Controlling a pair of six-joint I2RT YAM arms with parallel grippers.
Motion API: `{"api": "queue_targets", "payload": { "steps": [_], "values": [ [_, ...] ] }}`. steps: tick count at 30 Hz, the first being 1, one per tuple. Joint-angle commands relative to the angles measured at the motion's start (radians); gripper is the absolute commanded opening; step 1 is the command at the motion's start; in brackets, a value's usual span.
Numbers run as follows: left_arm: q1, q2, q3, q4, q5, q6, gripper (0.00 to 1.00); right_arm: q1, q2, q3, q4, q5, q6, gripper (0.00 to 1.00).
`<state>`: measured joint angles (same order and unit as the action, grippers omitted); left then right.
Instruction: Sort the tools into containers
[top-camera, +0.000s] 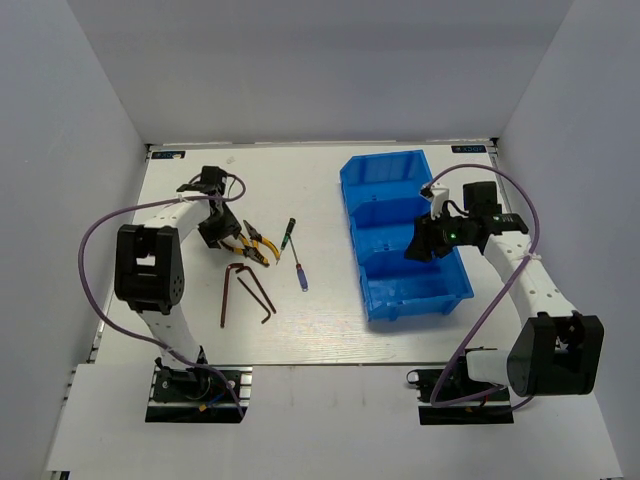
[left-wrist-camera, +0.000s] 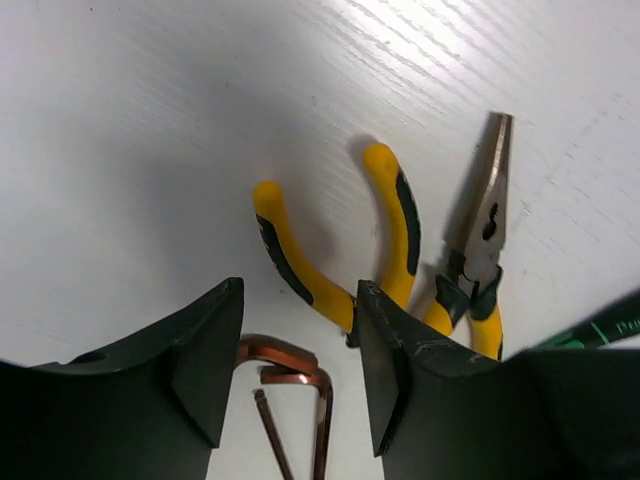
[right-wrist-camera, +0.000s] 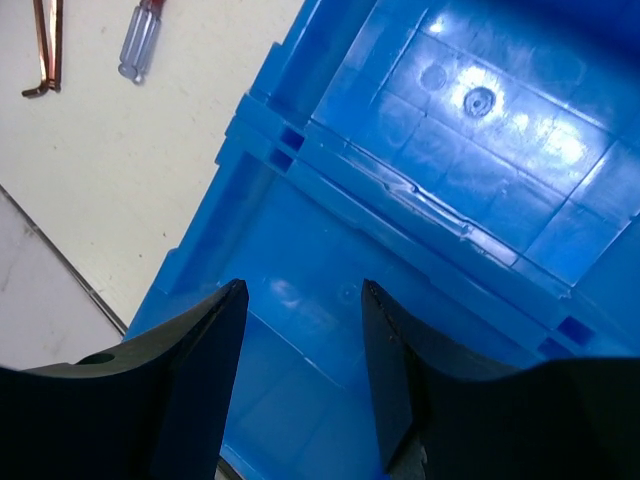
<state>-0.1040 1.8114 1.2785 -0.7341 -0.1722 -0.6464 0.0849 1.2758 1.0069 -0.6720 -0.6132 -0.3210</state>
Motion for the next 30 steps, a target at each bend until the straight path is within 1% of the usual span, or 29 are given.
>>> {"api": "queue_targets", "payload": {
  "steps": [1,3,5,6,7,9,10,11,13,14,17,19,20,21,22,23,24,25,26,28,30],
  "values": [
    [0.004,0.023,0.021,-0.001,-0.032,-0.075,0.59,0.0,-0.03,-0.017,0.034,-0.003,0.003,0.56],
    [0.004,0.064,0.03,-0.001,-0.041,-0.087,0.58,-0.002,-0.029,-0.024,0.037,-0.002,0.005,0.56],
    [0.004,0.074,0.03,-0.011,-0.041,-0.098,0.54,-0.002,-0.026,-0.019,0.037,0.009,0.002,0.56],
    [-0.005,0.074,0.015,-0.001,-0.041,-0.107,0.54,-0.002,-0.023,-0.018,0.037,0.012,0.0,0.56],
    [-0.005,0.074,0.006,0.008,-0.041,-0.107,0.48,-0.004,-0.023,-0.016,0.037,0.016,-0.003,0.56],
    [-0.005,0.074,-0.017,0.022,-0.041,-0.117,0.32,-0.004,-0.013,-0.013,0.035,0.017,-0.003,0.56],
    [-0.005,0.074,-0.018,0.022,-0.041,-0.118,0.26,-0.004,-0.009,-0.01,0.037,0.015,-0.001,0.56],
    [-0.005,0.084,-0.018,0.022,-0.041,-0.118,0.13,-0.002,-0.007,-0.007,0.034,0.012,-0.001,0.56],
    [-0.005,0.085,-0.001,0.013,-0.053,-0.118,0.02,-0.002,-0.004,-0.002,0.037,0.009,0.003,0.56],
    [-0.005,0.085,0.011,-0.002,-0.062,-0.105,0.0,-0.002,0.0,0.002,0.035,0.012,0.0,0.56],
    [-0.014,0.017,0.122,-0.043,-0.153,-0.035,0.0,-0.004,-0.001,0.01,0.013,0.013,-0.019,0.56],
    [-0.014,-0.04,0.172,-0.044,-0.162,0.01,0.0,-0.004,-0.012,0.007,0.009,0.012,-0.033,0.57],
    [-0.014,-0.04,0.236,-0.044,-0.147,0.064,0.0,-0.004,-0.013,-0.004,0.006,0.012,-0.039,0.54],
    [-0.014,-0.04,0.272,-0.033,-0.116,0.089,0.0,-0.004,-0.01,-0.007,0.008,0.012,-0.043,0.48],
    [-0.014,-0.031,0.309,-0.009,-0.077,0.112,0.0,-0.004,-0.012,-0.011,0.009,0.007,-0.043,0.36],
    [-0.023,-0.018,0.371,0.01,0.022,0.146,0.0,-0.004,-0.01,-0.013,0.009,0.006,-0.046,0.06],
    [-0.023,-0.003,0.396,0.033,0.087,0.146,0.0,-0.004,-0.003,-0.01,0.009,0.004,-0.044,0.0],
    [-0.032,0.011,0.413,0.101,0.156,0.146,0.0,-0.004,0.0,-0.005,0.008,0.001,-0.043,0.0],
    [-0.051,0.05,0.456,0.125,0.256,0.146,0.0,-0.004,0.002,-0.001,0.008,0.001,-0.041,0.0],
    [-0.078,0.097,0.519,0.183,0.347,0.102,0.0,-0.007,0.0,0.01,0.014,0.012,-0.032,0.0],
    [-0.138,0.167,0.564,0.277,0.381,0.035,0.0,-0.005,-0.006,0.009,0.031,0.044,-0.018,0.0]
  ]
}}
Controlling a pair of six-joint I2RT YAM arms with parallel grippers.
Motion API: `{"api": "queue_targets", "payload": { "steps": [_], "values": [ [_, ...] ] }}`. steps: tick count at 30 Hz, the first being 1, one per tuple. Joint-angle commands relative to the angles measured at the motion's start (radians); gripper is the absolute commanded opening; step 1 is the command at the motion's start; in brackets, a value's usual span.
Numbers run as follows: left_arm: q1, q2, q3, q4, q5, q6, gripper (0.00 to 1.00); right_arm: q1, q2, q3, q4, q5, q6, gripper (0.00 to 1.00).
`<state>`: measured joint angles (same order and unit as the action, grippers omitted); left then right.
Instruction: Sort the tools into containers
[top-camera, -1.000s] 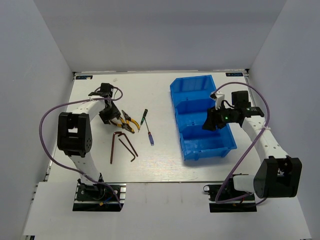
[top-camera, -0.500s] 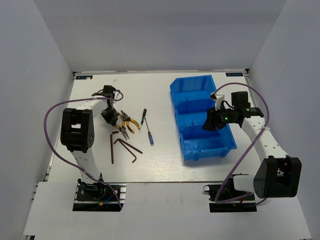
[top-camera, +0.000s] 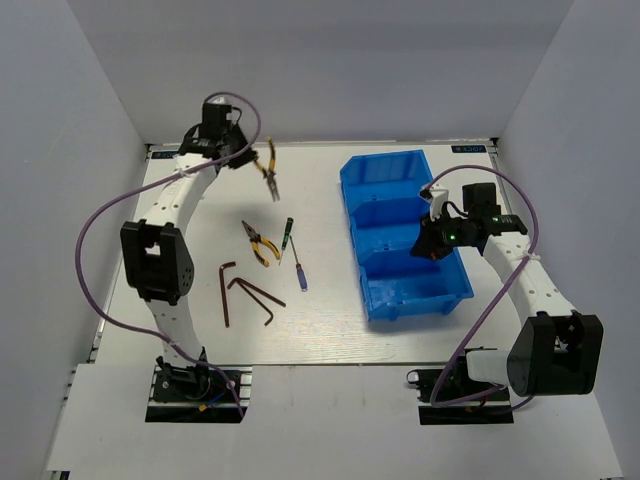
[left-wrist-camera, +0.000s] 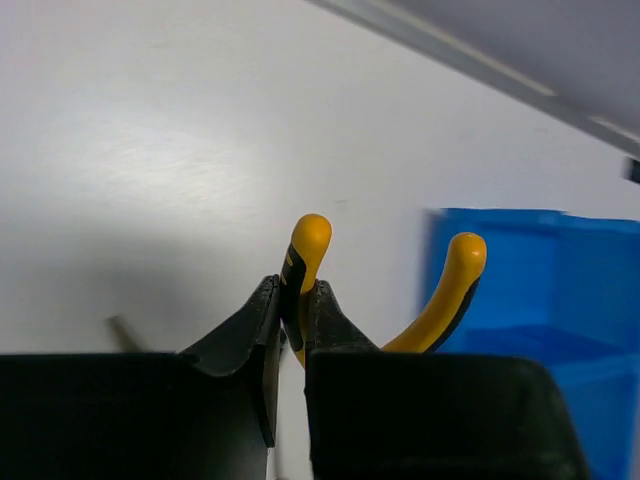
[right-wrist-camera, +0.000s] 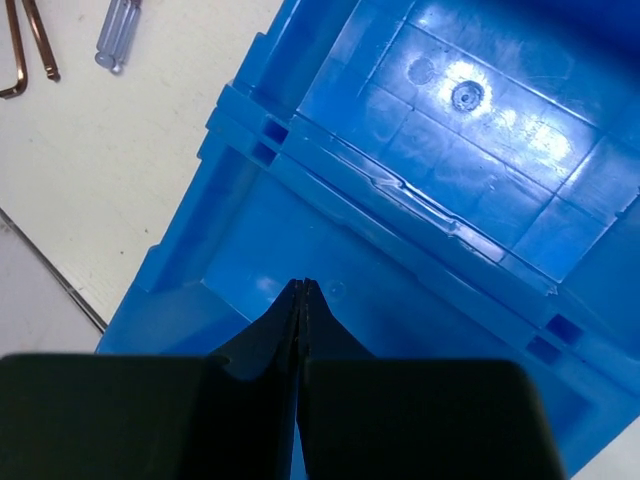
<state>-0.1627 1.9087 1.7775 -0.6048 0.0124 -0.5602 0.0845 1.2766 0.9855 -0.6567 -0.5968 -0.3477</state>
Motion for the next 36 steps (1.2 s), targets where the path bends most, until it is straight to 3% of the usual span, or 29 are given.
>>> {"api": "queue_targets", "payload": {
  "steps": [1,5,9,15,21,22,25,26,30,33,36],
  "values": [
    [-0.101,0.093,0.103,0.183,0.196,-0.078,0.0,-0.003,-0.016,0.027,0.022,0.034,0.013,0.0],
    [-0.227,0.2,0.195,0.432,0.153,-0.174,0.0,-0.003,-0.043,0.013,0.042,0.055,0.01,0.0],
    [-0.305,0.332,0.333,0.499,0.043,-0.243,0.0,-0.005,-0.063,0.005,0.046,0.065,0.015,0.0],
    [-0.38,0.409,0.378,0.588,-0.141,-0.308,0.0,-0.008,-0.106,-0.036,0.043,0.077,0.013,0.0],
    [-0.402,0.467,0.421,0.612,-0.126,-0.308,0.0,-0.003,-0.135,-0.091,0.051,0.083,0.013,0.0],
    [-0.402,0.481,0.436,0.594,-0.108,-0.297,0.0,-0.003,-0.132,-0.093,0.057,0.083,0.012,0.05],
    [-0.411,0.517,0.476,0.512,-0.06,-0.288,0.34,-0.003,-0.115,-0.079,0.06,0.078,-0.005,0.46],
    [-0.411,0.517,0.455,0.502,-0.049,-0.277,0.53,-0.006,-0.108,-0.058,0.06,0.066,-0.02,0.66],
    [-0.411,0.457,0.36,0.504,-0.058,-0.244,0.68,0.003,-0.015,0.028,0.039,-0.018,-0.08,0.7],
    [-0.411,0.402,0.347,0.473,-0.058,-0.184,0.7,0.015,0.077,0.129,0.054,-0.072,-0.085,0.69],
    [-0.402,0.302,0.312,0.406,-0.092,-0.095,0.66,0.062,0.151,0.24,0.052,-0.096,-0.096,0.58]
  ]
}}
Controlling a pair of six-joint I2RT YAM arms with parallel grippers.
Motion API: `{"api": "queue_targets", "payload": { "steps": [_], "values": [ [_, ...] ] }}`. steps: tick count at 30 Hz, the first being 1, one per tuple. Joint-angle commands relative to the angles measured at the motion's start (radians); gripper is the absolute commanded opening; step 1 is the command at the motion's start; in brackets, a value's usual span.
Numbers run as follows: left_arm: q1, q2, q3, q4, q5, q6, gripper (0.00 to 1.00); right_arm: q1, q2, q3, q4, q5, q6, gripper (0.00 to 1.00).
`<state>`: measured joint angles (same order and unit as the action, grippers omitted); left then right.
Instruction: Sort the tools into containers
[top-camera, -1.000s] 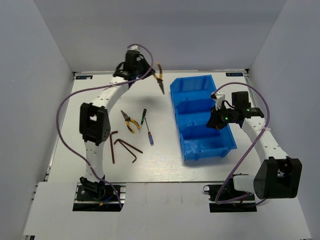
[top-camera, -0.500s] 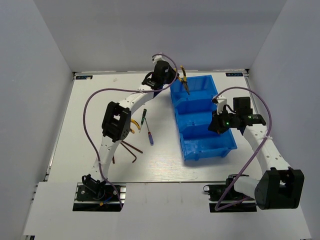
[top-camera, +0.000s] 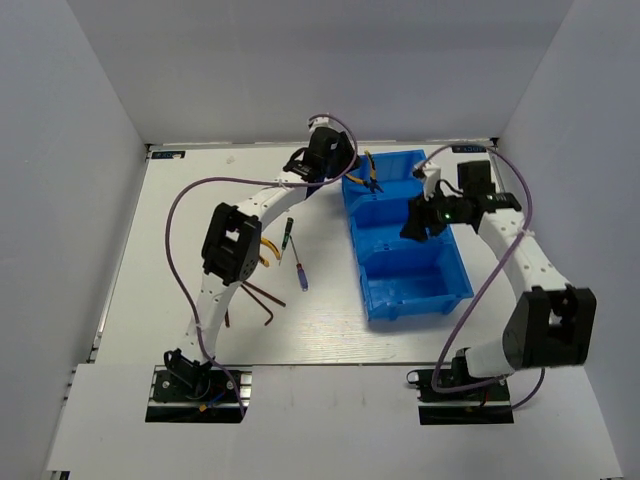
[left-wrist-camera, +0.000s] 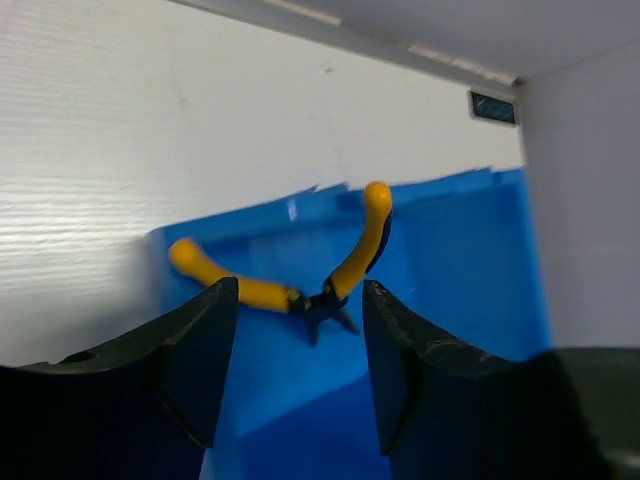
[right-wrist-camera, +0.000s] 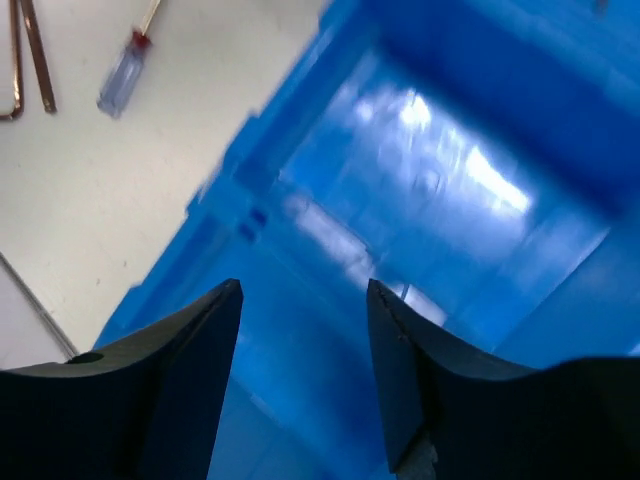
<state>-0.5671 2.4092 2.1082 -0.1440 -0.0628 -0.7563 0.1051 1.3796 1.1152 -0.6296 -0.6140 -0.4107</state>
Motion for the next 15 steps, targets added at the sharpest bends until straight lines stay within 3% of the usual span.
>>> {"api": "queue_targets", "payload": {
  "steps": [1,2,3,4,5,7,8,9,10,13,15],
  "values": [
    [0.003,-0.244,-0.084,-0.081,-0.04,0.129,0.61,0.056,0.093,0.135,0.021,-0.076,-0.039,0.54],
    [0.003,-0.363,-0.141,-0.129,-0.107,0.17,0.39,0.115,0.142,0.218,0.012,-0.061,-0.052,0.41],
    [0.012,-0.434,-0.207,-0.149,-0.147,0.182,0.23,0.14,0.166,0.245,0.007,-0.049,-0.054,0.29],
    [0.012,-0.511,-0.367,-0.164,-0.248,0.183,0.11,0.166,0.195,0.276,-0.001,-0.038,-0.057,0.16],
    [0.012,-0.594,-0.454,-0.186,-0.303,0.183,0.03,0.245,0.293,0.37,-0.01,-0.009,-0.06,0.0],
    [0.021,-0.835,-0.695,-0.206,-0.418,0.169,0.0,0.3,0.364,0.476,-0.024,0.047,-0.015,0.0],
    [0.021,-0.911,-0.765,-0.242,-0.44,0.169,0.0,0.358,0.48,0.515,-0.027,0.069,0.009,0.0],
    [0.021,-0.979,-0.824,-0.279,-0.456,0.12,0.06,0.379,0.521,0.553,-0.024,0.086,0.041,0.0],
    [0.021,-1.092,-0.921,-0.316,-0.466,0.094,0.31,0.393,0.564,0.692,-0.03,0.115,0.129,0.0],
    [0.021,-1.208,-1.032,-0.518,-0.495,-0.051,0.64,0.462,0.713,0.822,0.02,0.161,0.249,0.14],
    [0.021,-1.292,-1.077,-0.621,-0.496,-0.112,0.67,0.519,0.76,0.841,0.06,0.146,0.257,0.25]
  ]
}}
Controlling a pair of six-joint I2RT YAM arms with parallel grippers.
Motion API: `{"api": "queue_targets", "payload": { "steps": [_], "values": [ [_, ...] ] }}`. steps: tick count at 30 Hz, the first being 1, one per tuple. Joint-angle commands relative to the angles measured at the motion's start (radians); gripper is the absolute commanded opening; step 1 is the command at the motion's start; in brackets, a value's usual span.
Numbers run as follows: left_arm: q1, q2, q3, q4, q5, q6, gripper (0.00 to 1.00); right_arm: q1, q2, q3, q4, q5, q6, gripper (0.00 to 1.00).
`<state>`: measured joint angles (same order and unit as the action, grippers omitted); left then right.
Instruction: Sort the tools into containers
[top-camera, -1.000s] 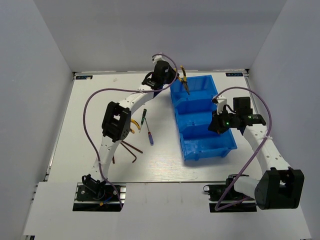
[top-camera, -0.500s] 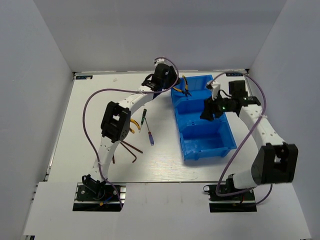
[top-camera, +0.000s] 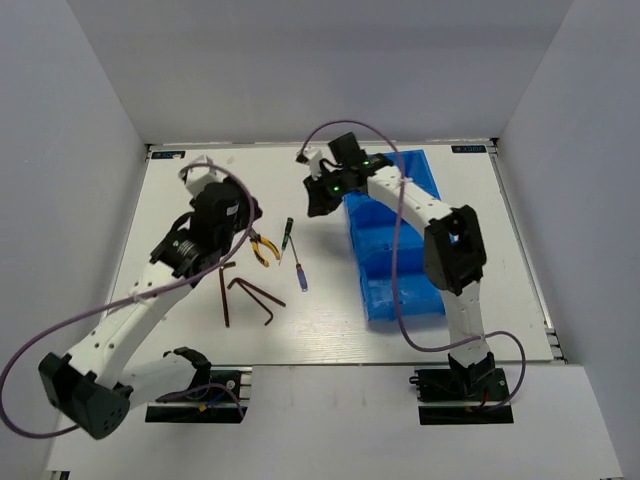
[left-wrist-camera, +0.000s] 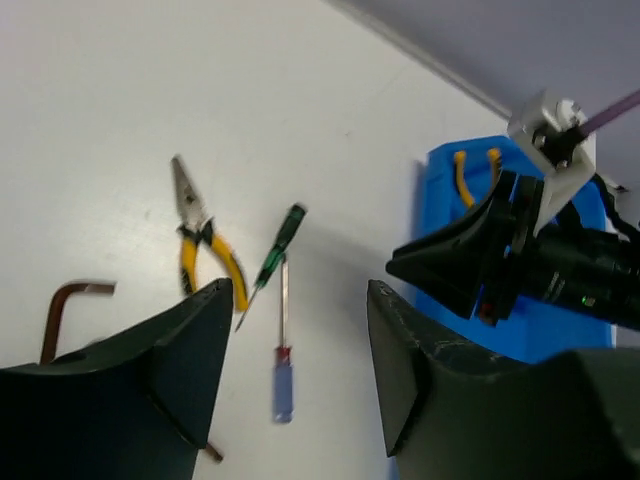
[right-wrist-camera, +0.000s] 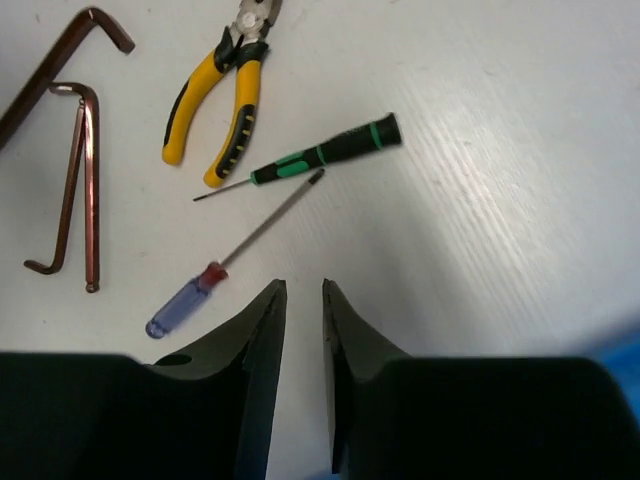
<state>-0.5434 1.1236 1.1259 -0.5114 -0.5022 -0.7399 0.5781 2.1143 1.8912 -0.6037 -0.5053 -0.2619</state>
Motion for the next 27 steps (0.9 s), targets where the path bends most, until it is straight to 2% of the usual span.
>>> {"api": "queue_targets", "payload": {
  "steps": [1,5,10,11,18,27],
  "values": [
    [-0.003,-0.036,-0.145,-0.272,-0.027,-0.166,0.67,0.061,0.033,0.057,0.053,0.037,0.112,0.28],
    [-0.003,-0.178,-0.245,-0.352,-0.002,-0.256,0.68,0.176,0.085,0.055,0.195,0.043,0.076,0.39],
    [-0.003,-0.307,-0.314,-0.418,0.028,-0.277,0.68,0.258,0.203,0.154,0.246,0.106,0.102,0.45],
    [-0.003,-0.327,-0.314,-0.427,0.037,-0.277,0.68,0.272,0.232,0.175,0.261,0.12,0.105,0.49],
    [-0.003,-0.361,-0.347,-0.449,0.066,-0.286,0.69,0.318,0.323,0.204,0.32,0.352,0.063,0.5],
    [-0.003,-0.352,-0.399,-0.394,0.097,-0.286,0.69,0.31,0.276,0.118,0.364,0.396,0.001,0.51]
  ]
}}
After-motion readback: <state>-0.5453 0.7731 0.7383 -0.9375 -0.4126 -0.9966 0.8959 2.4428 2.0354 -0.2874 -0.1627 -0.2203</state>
